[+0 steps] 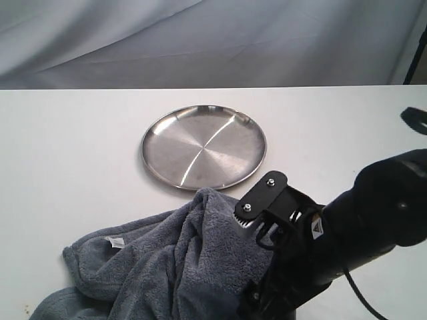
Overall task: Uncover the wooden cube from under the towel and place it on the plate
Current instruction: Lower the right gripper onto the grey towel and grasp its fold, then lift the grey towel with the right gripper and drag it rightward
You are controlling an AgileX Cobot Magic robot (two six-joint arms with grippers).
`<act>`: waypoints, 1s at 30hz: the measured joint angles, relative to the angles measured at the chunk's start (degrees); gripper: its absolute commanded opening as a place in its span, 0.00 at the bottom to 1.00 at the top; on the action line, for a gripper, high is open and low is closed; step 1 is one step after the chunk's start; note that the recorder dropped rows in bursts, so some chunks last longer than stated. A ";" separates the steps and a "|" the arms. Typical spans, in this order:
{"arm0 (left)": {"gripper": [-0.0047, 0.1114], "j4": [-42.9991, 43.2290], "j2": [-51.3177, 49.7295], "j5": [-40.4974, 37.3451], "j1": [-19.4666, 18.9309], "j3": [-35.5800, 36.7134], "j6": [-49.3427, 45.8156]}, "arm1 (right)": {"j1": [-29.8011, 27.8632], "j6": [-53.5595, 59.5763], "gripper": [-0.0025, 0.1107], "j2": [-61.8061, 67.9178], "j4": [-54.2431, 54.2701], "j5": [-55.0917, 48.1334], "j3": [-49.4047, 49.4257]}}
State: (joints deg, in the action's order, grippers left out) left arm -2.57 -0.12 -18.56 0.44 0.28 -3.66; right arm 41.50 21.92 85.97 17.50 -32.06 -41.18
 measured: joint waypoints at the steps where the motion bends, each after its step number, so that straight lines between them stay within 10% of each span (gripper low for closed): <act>1: 0.04 0.00 0.00 0.00 0.00 0.00 0.00 | 0.00 0.00 0.84 2.08 0.00 0.00 0.00; 12: 0.04 0.00 0.00 0.00 0.00 0.00 0.00 | 0.11 2.31 0.02 8.48 0.56 1.38 -0.34; 30: 0.04 0.00 0.00 0.00 0.00 0.00 0.00 | 0.11 3.00 0.02 -14.14 1.16 -2.18 -0.52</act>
State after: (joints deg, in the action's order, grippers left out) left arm -2.57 -0.12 -18.56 0.44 0.28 -3.66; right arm 41.62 24.91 71.83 18.66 -34.23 -41.69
